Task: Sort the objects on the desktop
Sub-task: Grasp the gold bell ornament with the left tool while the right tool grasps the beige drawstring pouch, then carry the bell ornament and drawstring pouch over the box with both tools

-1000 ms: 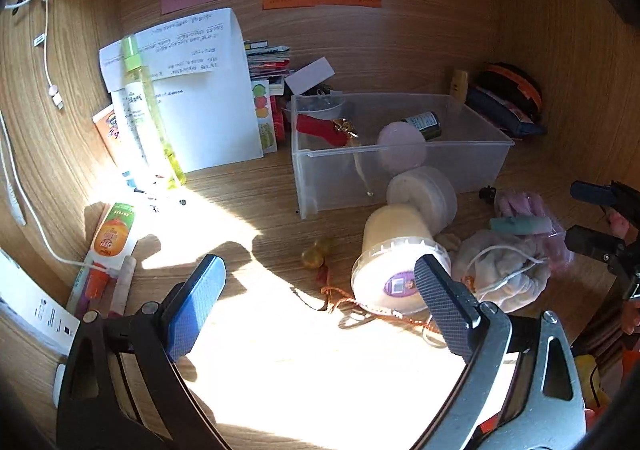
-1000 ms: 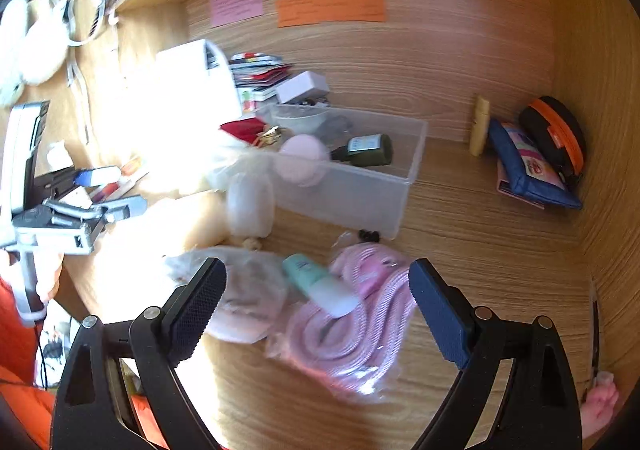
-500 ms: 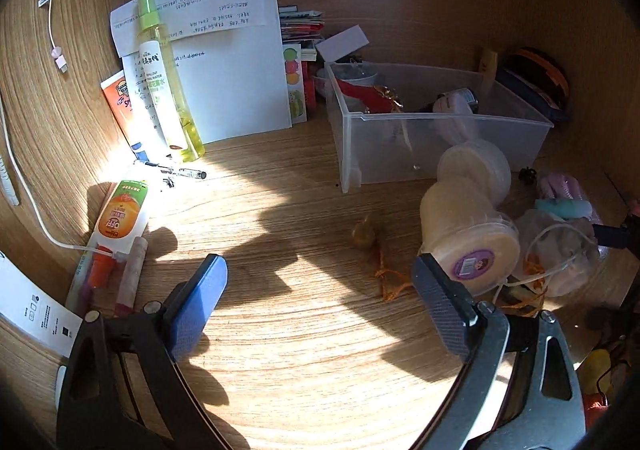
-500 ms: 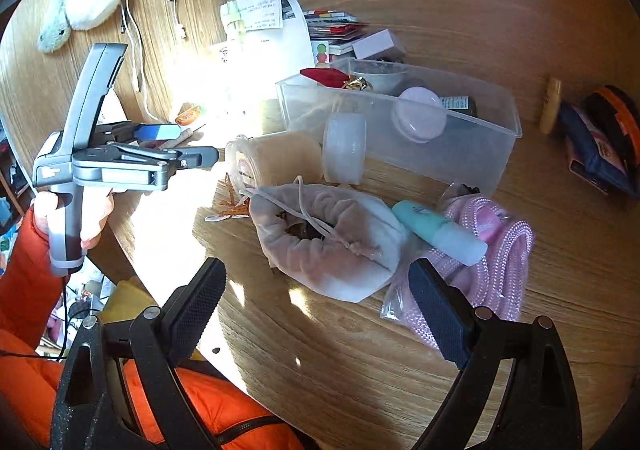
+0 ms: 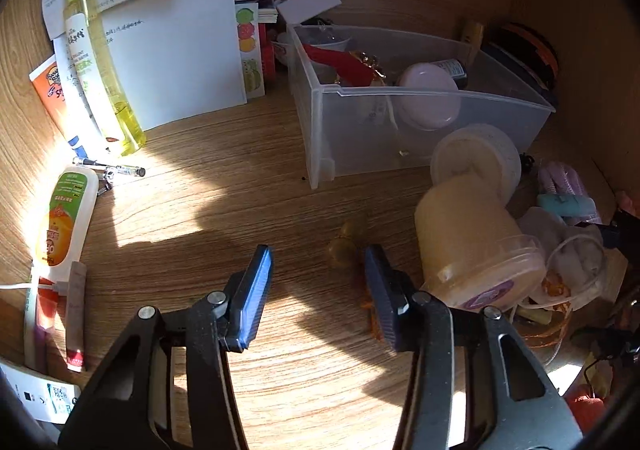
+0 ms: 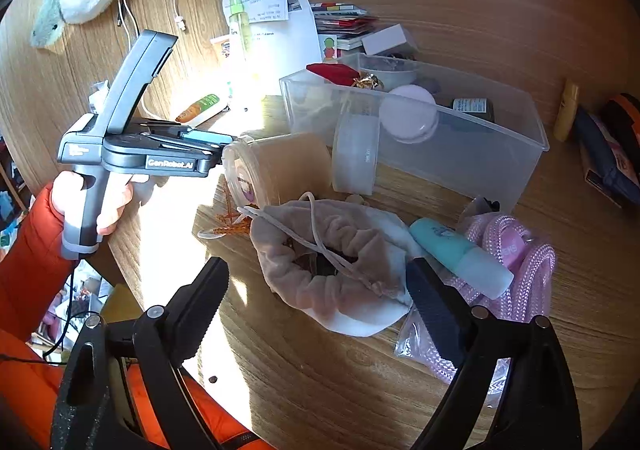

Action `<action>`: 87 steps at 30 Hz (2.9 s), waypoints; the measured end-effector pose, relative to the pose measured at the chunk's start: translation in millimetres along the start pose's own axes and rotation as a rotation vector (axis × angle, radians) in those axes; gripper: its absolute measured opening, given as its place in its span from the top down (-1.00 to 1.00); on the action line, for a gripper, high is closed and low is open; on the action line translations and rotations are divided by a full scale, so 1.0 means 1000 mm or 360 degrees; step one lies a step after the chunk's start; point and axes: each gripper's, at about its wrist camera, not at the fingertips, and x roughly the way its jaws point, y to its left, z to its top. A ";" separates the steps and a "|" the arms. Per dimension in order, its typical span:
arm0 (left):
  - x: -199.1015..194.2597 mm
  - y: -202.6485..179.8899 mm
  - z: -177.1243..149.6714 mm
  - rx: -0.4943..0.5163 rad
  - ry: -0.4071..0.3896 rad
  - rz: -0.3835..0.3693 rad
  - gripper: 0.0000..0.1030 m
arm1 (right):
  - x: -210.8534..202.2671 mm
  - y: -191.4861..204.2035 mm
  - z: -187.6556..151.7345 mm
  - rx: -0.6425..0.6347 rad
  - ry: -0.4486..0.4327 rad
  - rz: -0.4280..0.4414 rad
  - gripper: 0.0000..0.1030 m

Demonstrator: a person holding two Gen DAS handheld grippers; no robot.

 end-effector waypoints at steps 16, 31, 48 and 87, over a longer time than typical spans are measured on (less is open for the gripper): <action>0.017 -0.008 0.003 0.0073 0.0027 0.0002 0.64 | 0.011 -0.007 0.000 0.0071 0.0004 -0.0009 -0.12; -0.049 -0.013 -0.002 -0.0049 -0.0241 -0.0010 0.64 | -0.023 -0.008 0.016 0.0125 -0.0156 0.0045 0.42; -0.088 -0.050 0.009 -0.0050 -0.0465 -0.0166 0.64 | -0.072 -0.023 0.033 0.0125 -0.0372 -0.0087 0.42; -0.035 -0.047 0.100 -0.0076 -0.0478 -0.0218 0.64 | -0.028 -0.105 0.106 0.0244 -0.0398 -0.0174 0.42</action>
